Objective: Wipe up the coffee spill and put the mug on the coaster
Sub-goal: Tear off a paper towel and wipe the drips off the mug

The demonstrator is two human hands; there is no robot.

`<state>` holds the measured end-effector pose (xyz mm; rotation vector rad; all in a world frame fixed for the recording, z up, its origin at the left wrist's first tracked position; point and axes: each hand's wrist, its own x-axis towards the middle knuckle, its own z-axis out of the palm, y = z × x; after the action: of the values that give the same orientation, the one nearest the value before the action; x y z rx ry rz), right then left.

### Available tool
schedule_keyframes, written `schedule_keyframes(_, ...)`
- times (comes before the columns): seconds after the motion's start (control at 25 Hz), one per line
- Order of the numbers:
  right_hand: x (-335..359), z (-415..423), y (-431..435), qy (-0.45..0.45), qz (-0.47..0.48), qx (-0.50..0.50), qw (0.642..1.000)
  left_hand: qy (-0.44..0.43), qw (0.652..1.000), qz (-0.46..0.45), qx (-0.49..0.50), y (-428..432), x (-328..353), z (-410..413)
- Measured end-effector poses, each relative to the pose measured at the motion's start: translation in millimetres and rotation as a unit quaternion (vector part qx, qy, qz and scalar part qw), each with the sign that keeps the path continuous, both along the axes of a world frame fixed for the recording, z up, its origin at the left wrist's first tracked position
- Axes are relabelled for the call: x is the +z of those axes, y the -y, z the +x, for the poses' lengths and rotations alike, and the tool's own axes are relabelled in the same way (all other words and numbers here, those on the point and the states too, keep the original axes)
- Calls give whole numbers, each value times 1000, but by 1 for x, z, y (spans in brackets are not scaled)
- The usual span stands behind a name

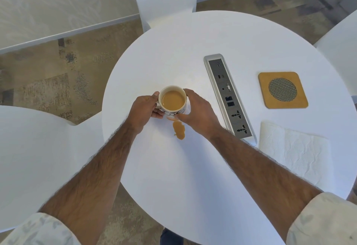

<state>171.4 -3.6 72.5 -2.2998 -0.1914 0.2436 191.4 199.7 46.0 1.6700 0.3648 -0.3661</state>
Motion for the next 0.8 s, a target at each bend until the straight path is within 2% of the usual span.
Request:
schedule_keyframes(0.44,25,13,15,14,11,-20,1000,6,1000,-2,23,13,27,15)
schedule_keyframes(0.56,23,-3,45,10,66,-124,990,10,999,-14,38,23,34,16)
schedule_keyframes(0.64,18,-29,81,27,70,-218,973,10,999,-22,43,29,34,14)
schedule_keyframes(0.8,-5,-101,154,-11,-42,-354,934,20,999,-21,44,28,30,8)
